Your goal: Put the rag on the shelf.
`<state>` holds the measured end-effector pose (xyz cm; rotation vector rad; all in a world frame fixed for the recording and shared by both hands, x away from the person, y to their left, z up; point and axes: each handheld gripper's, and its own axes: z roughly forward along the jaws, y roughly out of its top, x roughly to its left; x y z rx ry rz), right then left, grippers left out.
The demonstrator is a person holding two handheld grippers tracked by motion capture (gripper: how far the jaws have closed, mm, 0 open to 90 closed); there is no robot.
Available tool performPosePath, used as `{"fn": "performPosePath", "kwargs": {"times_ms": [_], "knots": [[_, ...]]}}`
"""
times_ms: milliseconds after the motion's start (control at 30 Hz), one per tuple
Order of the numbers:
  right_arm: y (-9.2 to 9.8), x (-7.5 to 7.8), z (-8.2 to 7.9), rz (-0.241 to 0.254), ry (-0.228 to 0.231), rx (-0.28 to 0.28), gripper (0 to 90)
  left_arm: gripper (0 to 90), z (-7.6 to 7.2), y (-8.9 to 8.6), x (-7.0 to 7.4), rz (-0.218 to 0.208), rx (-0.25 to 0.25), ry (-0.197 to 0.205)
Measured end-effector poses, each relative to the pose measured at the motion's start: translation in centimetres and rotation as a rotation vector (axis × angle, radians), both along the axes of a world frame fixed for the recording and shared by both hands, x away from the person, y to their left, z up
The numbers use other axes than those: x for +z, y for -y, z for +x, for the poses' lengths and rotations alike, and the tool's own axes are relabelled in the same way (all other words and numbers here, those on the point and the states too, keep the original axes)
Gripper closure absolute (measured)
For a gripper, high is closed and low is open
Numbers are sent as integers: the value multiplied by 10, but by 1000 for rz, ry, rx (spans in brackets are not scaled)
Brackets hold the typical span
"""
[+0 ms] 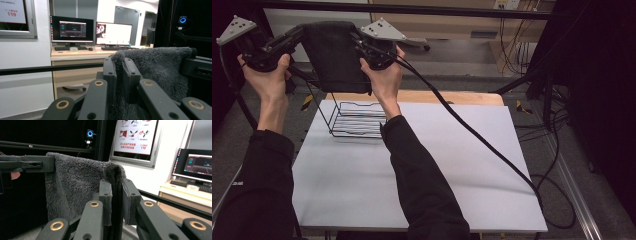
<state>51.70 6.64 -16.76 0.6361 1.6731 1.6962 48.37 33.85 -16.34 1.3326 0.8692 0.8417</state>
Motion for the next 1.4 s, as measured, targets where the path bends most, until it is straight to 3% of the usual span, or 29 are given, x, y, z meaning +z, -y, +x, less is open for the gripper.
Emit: {"fn": "performPosePath", "kwargs": {"times_ms": [467, 1400], "knots": [[0, -25, -7, -18, -31, 32, 803, 823, -14, -6, -23, 30, -18, -17], [-2, -39, -24, -89, 3, 66, 803, 823, -35, -16, -45, 59, -48, -19]]}}
